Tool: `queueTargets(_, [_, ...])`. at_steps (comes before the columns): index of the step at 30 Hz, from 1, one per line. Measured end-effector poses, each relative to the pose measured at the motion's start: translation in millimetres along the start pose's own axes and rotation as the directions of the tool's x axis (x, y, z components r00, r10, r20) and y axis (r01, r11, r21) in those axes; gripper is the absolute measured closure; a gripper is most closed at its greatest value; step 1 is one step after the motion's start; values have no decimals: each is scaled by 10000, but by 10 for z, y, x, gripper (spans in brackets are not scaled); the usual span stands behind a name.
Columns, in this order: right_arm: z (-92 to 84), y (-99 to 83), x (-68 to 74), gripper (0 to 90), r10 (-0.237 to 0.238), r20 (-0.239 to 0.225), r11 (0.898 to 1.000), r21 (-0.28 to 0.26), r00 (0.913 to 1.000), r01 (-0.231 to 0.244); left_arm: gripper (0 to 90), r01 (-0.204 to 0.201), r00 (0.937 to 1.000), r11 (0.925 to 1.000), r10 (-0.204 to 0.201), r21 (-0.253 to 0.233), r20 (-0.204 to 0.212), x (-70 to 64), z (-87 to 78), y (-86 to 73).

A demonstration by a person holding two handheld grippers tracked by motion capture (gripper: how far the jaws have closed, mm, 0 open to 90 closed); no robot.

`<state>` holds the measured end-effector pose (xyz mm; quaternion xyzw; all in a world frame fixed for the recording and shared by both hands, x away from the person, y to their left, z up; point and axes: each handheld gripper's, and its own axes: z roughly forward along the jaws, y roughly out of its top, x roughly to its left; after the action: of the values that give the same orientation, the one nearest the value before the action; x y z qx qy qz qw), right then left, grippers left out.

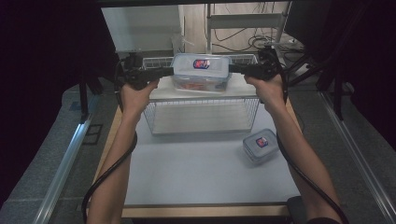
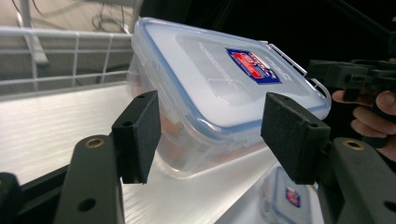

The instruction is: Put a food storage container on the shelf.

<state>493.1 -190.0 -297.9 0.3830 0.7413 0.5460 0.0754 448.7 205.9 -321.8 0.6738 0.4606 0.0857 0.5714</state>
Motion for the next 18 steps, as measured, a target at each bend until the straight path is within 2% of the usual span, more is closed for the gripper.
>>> queueTargets(3, [-94,-103,113,729,-753,238,9971,-37,9969,755,381,-660,9976,9977,657,-158,-197,-70,-87,-74])
queueTargets(5, [-137,-178,181,806,-1051,160,9944,-66,9943,1052,344,-1221,9921,9922,1212,-267,-308,-131,-141,-143])
queueTargets(7, [-139,-265,254,874,-1433,-13,9897,63,9897,1433,286,-1937,9796,9806,1917,-295,-601,-212,-191,-235])
queueTargets(9, [-98,-352,324,895,-1780,-168,9833,359,9839,1785,242,-2295,9717,9729,2275,-267,-634,-274,-217,-313])
queueTargets(12, [6,-445,389,896,-2199,-55,9725,776,9755,2197,179,-2595,9638,9656,2580,-155,-674,-354,-238,-424])
queueTargets(15, [99,-484,377,896,-2139,-111,9723,940,9768,2139,135,-2954,9530,9554,2950,38,-697,-449,-265,-593])
queueTargets(18, [161,-495,332,895,-2021,-16,9743,1008,9794,2012,122,-3141,9473,9492,3148,204,-602,-497,-291,-745])
